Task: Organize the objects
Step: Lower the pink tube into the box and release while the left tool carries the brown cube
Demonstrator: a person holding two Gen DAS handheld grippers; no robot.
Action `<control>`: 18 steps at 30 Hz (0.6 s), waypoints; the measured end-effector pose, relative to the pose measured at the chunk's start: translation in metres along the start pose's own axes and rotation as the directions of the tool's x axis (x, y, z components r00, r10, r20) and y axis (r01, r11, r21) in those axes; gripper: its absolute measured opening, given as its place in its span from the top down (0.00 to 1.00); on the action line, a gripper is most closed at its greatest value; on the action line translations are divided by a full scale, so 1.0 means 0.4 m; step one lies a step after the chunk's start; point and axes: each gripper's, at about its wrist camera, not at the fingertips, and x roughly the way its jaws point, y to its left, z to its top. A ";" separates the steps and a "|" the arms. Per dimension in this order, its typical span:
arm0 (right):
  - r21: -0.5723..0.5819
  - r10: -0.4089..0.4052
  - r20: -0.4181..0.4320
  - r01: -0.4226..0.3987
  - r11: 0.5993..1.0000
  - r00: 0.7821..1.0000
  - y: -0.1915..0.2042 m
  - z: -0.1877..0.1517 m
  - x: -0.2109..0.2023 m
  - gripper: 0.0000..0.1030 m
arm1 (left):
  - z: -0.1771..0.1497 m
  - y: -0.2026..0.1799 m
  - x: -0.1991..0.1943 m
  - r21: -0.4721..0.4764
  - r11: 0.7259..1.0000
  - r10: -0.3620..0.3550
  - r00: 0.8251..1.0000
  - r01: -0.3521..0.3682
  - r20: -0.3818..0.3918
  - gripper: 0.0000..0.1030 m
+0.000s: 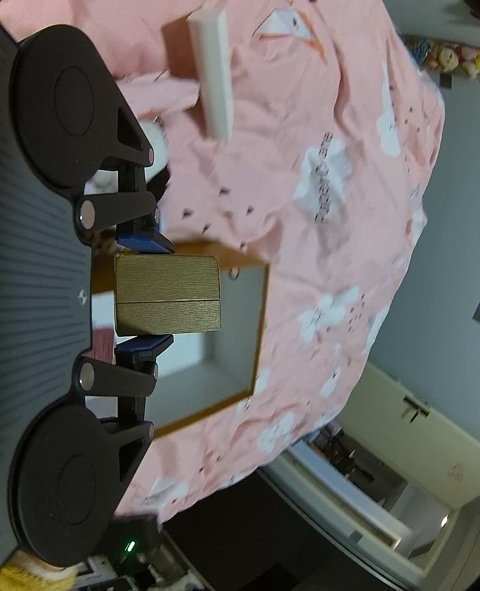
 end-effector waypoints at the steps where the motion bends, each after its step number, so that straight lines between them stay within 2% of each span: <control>1: 0.000 0.002 -0.017 -0.002 1.000 1.000 0.001 0.003 0.007 0.82 | -0.004 -0.006 0.003 0.002 1.000 -0.005 1.000 0.005 -0.005 0.50; 10: 0.023 -0.019 -0.190 0.024 0.999 0.982 0.016 0.063 0.070 0.82 | -0.044 -0.024 0.038 -0.002 0.999 -0.041 0.998 0.041 -0.050 0.50; 13: 0.026 -0.041 -0.187 0.046 0.999 0.981 0.027 0.054 0.088 0.81 | -0.050 -0.024 0.043 -0.001 0.999 -0.044 0.997 0.044 -0.060 0.50; 15: 0.047 -0.024 -0.174 0.033 0.998 0.984 0.029 0.046 0.085 0.77 | -0.052 -0.022 0.047 0.000 0.999 -0.043 0.997 0.043 -0.064 0.50; 18: 0.079 0.015 -0.157 -0.002 0.997 0.988 0.023 0.035 0.071 0.76 | -0.057 -0.020 0.054 0.003 0.999 -0.047 0.996 0.047 -0.072 0.50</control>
